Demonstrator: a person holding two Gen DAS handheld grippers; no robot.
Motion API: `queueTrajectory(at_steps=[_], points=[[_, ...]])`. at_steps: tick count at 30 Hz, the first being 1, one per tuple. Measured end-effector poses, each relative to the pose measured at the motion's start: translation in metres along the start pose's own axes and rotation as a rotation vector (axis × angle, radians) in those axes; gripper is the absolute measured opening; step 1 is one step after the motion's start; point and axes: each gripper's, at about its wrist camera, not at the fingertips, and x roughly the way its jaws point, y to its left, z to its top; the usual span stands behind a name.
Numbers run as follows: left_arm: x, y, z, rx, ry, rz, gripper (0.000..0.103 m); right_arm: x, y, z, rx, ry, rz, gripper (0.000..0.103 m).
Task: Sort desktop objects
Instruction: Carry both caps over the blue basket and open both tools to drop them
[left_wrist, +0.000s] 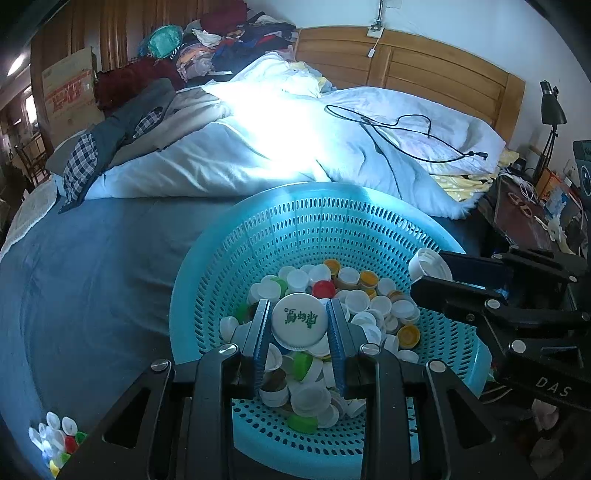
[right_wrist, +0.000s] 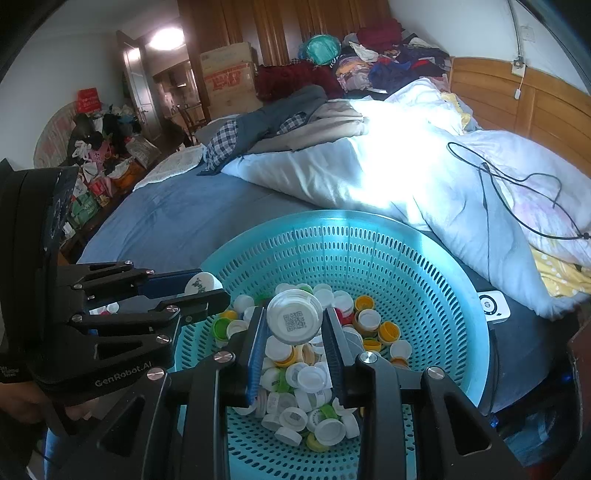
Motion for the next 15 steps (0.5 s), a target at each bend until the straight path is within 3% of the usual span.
queueTrajectory(at_steps=[7,9,10,11,15], points=[[-0.001,0.001,0.0,-0.01,-0.013,0.0,0.026,0.001,-0.001,0.0,0.001,-0.002,-0.011,0.033],[-0.001,0.003,-0.001,-0.017,-0.012,-0.002,0.035,-0.001,-0.001,0.0,0.006,-0.011,-0.024,0.045],[-0.002,0.004,-0.002,-0.019,-0.017,0.005,0.046,-0.003,-0.002,-0.001,0.01,-0.018,-0.027,0.056],[-0.003,0.005,-0.003,-0.022,-0.025,0.016,0.054,-0.004,-0.002,-0.001,0.013,-0.024,-0.031,0.059],[-0.013,0.031,-0.021,-0.07,-0.043,0.042,0.056,-0.003,0.002,-0.003,0.018,-0.028,-0.022,0.06]])
